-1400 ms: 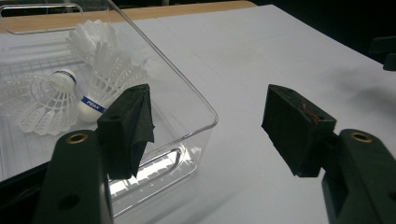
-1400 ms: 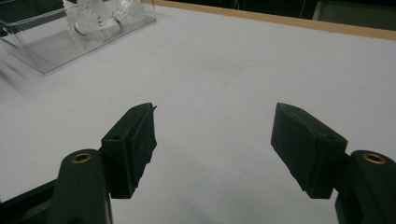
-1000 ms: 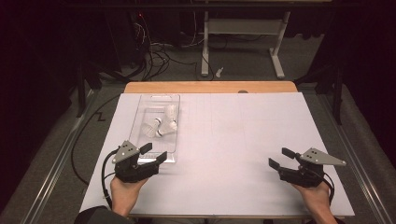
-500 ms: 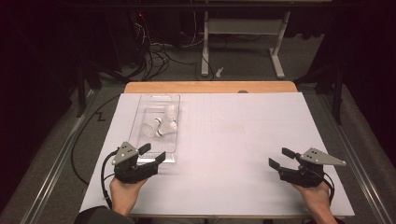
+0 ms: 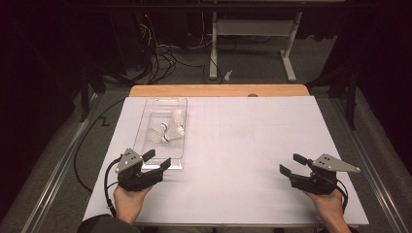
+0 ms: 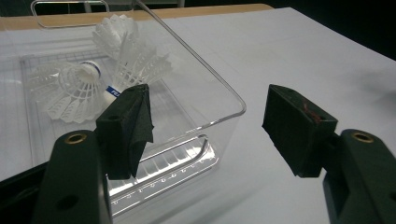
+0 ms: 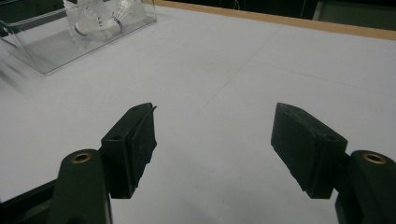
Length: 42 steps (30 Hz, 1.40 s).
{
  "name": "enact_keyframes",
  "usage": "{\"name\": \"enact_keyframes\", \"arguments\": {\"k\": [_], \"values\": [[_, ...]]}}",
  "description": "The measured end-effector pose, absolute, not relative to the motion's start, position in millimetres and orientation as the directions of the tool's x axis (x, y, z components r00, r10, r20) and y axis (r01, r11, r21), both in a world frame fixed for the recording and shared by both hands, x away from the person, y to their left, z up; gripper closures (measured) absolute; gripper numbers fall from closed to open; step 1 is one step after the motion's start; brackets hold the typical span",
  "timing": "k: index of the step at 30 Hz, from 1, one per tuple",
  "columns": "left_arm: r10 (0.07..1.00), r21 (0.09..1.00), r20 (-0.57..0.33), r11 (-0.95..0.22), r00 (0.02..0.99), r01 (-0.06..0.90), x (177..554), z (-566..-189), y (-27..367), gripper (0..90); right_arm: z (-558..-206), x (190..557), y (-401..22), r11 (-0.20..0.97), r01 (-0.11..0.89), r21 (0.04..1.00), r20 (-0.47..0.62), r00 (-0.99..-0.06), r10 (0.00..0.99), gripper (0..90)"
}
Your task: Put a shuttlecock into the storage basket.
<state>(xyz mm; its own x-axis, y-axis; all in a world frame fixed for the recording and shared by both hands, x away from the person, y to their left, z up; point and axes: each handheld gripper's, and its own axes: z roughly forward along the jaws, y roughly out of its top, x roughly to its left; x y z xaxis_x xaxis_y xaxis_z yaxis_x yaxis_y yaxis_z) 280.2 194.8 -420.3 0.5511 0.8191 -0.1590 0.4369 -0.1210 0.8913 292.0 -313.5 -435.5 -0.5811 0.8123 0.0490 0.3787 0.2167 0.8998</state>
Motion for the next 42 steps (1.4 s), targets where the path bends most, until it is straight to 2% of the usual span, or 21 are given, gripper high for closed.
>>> {"name": "enact_keyframes", "arguments": {"k": [42], "values": [[0.844,0.888,-0.164,-0.099,0.511,0.448,276.8,-429.7,201.8,33.7,-435.3,291.6,-313.5,0.215,0.379,0.9,0.051,-0.581,0.812,30.8]]}}
